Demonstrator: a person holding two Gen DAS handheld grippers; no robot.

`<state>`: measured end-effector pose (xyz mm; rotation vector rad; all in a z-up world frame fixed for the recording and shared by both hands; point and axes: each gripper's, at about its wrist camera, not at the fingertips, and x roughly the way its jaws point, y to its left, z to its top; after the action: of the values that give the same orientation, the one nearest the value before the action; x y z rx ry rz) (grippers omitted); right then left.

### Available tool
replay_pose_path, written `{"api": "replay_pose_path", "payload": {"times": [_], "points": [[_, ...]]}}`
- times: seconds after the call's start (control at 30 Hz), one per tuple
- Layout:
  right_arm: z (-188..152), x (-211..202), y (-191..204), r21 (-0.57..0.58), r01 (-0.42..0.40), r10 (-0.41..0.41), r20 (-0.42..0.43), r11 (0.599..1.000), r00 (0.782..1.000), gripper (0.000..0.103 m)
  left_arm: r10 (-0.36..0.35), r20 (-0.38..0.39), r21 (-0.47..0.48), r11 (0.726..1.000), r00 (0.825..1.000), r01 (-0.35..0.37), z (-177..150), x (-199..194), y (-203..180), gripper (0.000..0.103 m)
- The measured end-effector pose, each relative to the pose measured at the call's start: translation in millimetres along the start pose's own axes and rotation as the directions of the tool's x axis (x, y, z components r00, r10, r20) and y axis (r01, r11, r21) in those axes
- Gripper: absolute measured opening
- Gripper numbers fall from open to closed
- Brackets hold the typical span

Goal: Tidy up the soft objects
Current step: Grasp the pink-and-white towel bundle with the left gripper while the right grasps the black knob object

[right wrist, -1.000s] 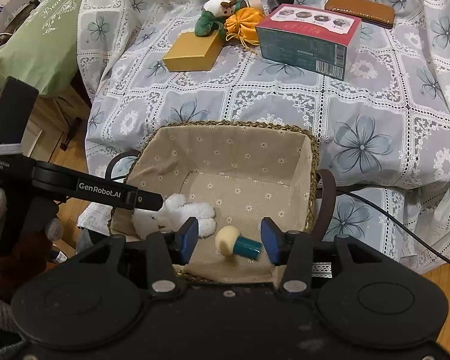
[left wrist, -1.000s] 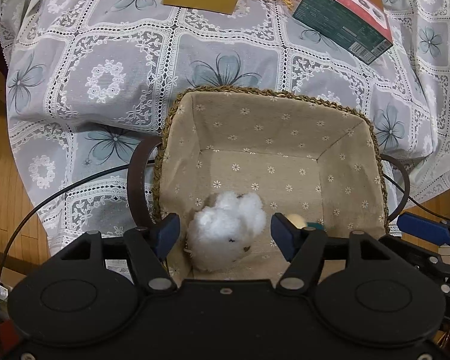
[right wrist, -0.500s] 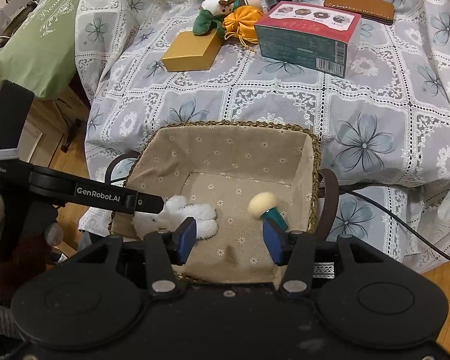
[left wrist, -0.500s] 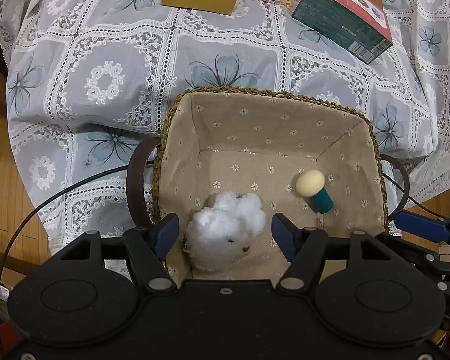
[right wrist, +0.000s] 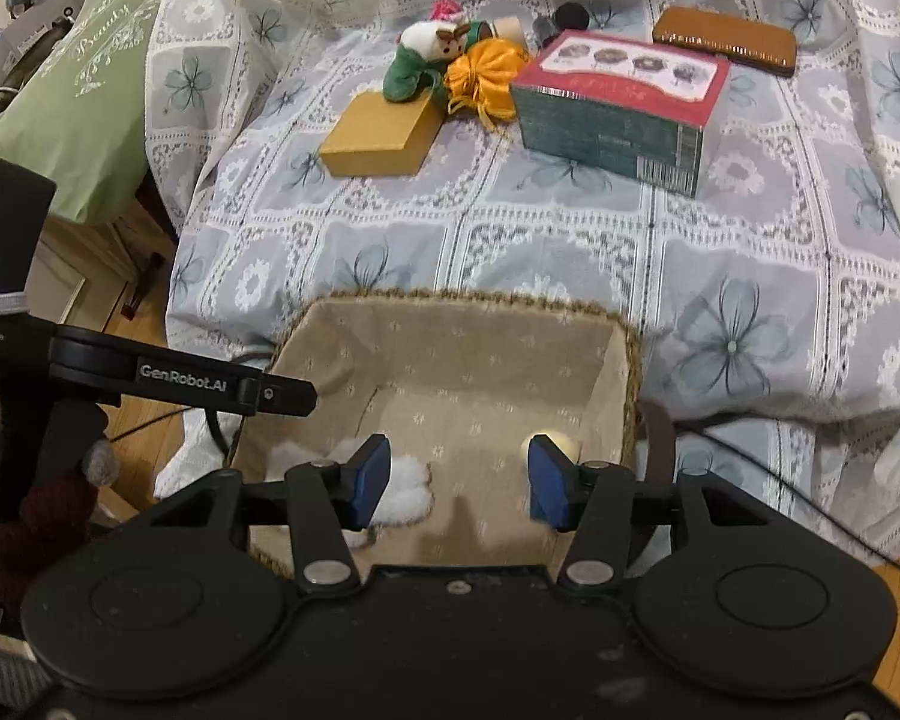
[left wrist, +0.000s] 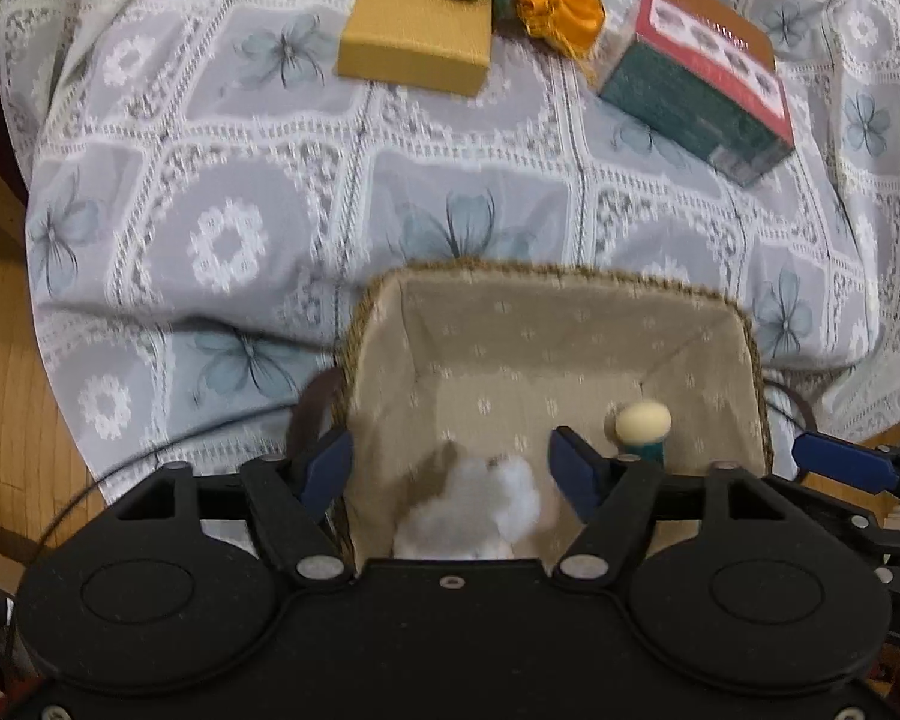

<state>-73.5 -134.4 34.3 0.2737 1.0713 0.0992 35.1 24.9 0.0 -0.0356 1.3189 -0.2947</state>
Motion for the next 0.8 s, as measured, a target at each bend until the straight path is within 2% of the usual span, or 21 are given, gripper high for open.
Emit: {"api": "replay_pose_path", "payload": {"times": [0.03, 0.33, 0.8], "points": [[5, 0, -1, -0.002, 0.002, -0.002, 0.008, 1.0, 1.0, 0.051, 0.004, 0.016, 0.0, 1.0, 1.0, -0.004, 4, -2, 0, 0.075], [58, 5, -12, -0.013, 0.036, -0.035, 0.112, 0.999, 0.993, 0.052, 0.036, 0.14, 0.003, 0.999, 0.989, -0.036, 51, -11, 4, 0.075], [175, 42, -45, 0.021, 0.09, -0.092, 0.268, 0.996, 0.959, 0.055, 0.067, 0.298, -0.017, 0.998, 0.952, -0.065, 138, -3, 4, 0.076]]}}
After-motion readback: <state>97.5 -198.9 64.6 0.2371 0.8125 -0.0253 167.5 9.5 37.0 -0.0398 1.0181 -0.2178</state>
